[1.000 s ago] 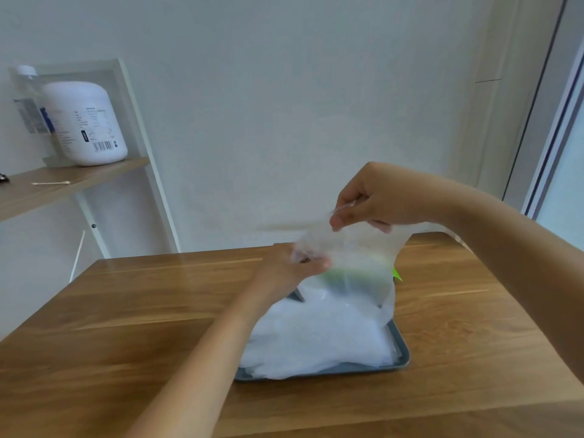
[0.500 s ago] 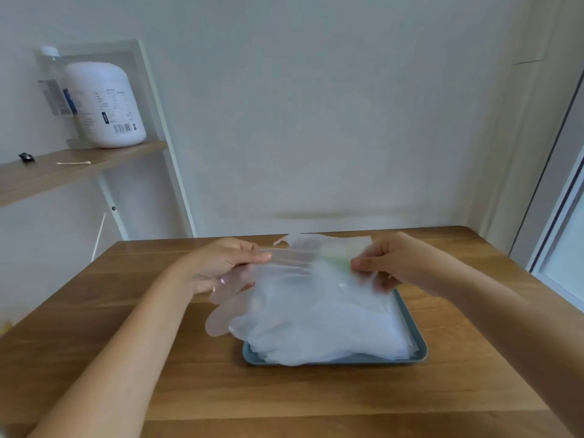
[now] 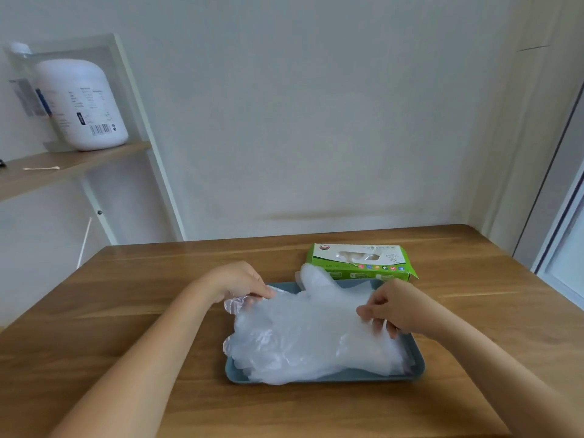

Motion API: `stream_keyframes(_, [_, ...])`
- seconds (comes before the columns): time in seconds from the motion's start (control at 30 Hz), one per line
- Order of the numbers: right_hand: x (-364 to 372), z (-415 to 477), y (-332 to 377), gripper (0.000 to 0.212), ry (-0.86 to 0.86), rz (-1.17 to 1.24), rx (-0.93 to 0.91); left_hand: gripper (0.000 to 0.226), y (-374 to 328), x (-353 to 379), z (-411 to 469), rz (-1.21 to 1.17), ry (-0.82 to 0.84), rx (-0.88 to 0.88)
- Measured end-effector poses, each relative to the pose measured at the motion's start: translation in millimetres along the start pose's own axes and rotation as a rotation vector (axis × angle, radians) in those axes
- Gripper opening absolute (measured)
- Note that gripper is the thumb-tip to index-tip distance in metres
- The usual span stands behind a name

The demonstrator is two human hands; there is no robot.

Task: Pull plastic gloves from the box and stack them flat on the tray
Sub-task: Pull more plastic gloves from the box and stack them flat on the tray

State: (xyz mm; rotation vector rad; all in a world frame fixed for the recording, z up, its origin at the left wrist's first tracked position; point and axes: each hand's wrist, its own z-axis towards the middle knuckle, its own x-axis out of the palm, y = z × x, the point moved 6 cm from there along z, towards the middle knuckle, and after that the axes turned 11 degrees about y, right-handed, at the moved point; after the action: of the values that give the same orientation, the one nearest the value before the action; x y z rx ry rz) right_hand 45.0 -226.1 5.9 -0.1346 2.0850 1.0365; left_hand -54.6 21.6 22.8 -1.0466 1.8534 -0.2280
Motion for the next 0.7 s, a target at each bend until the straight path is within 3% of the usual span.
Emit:
stream_keyframes(0.17, [3,5,-6,0.024,-0.022,0.018,0.008,0.027,4,8,10,0.179,-0.007,-0.085])
stream_keyframes(0.27, [4,6,-8,0.025,-0.011,-0.011,0.014,0.032,-5,3,-2,0.357,-0.303,-0.082])
stream_keyframes(0.33, [5,7,-10,0.026,0.003,-0.036,0.018,0.044,-29,6,-23,0.38,-0.592,0.103])
stream_keyframes(0.4, [5,9,-13,0.025,0.007,-0.045,0.02,0.026,-57,21,-45,0.317,-0.741,0.419])
stream_keyframes(0.47, [5,10,-14,0.025,0.007,-0.051,0.02,0.007,-71,42,-47,0.303,-0.661,0.591])
stream_keyframes(0.53, [4,10,-14,0.025,0.007,-0.055,0.019,0.011,-73,66,-33,0.328,-0.493,0.633])
stream_keyframes(0.7, [5,9,-16,0.023,-0.011,-0.079,0.045,0.06,-61,110,0,0.442,-0.164,0.513])
